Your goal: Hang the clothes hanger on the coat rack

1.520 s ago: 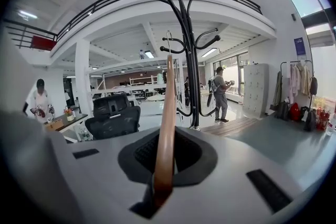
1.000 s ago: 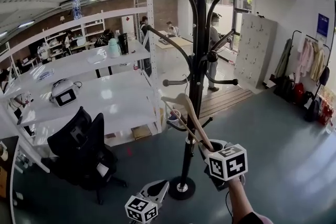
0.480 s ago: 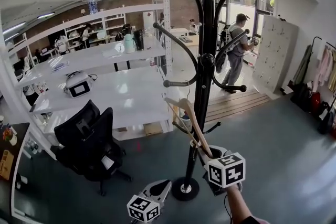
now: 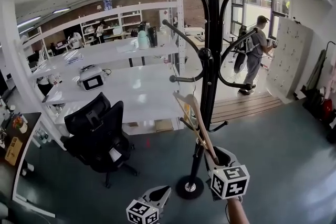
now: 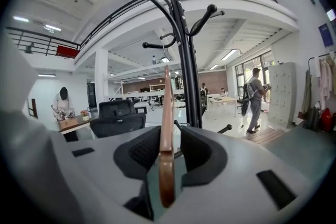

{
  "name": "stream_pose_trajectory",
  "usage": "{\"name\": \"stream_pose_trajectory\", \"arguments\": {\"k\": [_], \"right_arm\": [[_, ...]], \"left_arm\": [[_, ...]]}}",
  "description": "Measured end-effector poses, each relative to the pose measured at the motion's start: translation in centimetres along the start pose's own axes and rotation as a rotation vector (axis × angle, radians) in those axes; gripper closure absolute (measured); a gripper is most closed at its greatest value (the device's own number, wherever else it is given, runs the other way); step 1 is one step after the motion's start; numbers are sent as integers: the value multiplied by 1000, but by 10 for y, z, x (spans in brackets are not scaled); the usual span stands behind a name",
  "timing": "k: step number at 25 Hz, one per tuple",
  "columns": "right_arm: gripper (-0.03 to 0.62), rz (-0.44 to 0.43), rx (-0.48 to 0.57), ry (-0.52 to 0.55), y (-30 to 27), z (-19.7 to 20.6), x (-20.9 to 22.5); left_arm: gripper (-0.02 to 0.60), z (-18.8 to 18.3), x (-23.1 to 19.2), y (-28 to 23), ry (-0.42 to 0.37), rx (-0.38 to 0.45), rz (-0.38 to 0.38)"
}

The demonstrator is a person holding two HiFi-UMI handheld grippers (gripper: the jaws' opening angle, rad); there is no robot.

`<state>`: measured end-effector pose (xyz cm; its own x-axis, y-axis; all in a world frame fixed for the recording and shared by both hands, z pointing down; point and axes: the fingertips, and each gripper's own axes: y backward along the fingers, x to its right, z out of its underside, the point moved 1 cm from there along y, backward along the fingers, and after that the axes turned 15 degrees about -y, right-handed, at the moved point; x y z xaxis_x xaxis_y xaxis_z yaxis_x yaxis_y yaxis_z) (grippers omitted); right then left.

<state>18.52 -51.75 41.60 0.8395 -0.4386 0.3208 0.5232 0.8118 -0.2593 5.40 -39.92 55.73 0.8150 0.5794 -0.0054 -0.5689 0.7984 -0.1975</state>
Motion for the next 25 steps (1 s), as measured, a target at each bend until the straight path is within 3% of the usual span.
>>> {"name": "stream_pose_trajectory", "arguments": {"k": [5,9,13,18,25], "right_arm": [[501,73,61,31,34,-8,-3],[501,123,65,-20,69,14,-5],[502,161,38,-92,102,72,-31],[502,225,-5,-122,130,155,-95],[502,223,-51,-215,178,236,-185]], "left_arm": [[581,12,4,20,21,-14,-14],[581,8,10,36,1,12,20],[581,13,18,74,-19,36,82],[581,34,20,145,-34,32,149],[581,74,46,228,-21,-15,259]]}}
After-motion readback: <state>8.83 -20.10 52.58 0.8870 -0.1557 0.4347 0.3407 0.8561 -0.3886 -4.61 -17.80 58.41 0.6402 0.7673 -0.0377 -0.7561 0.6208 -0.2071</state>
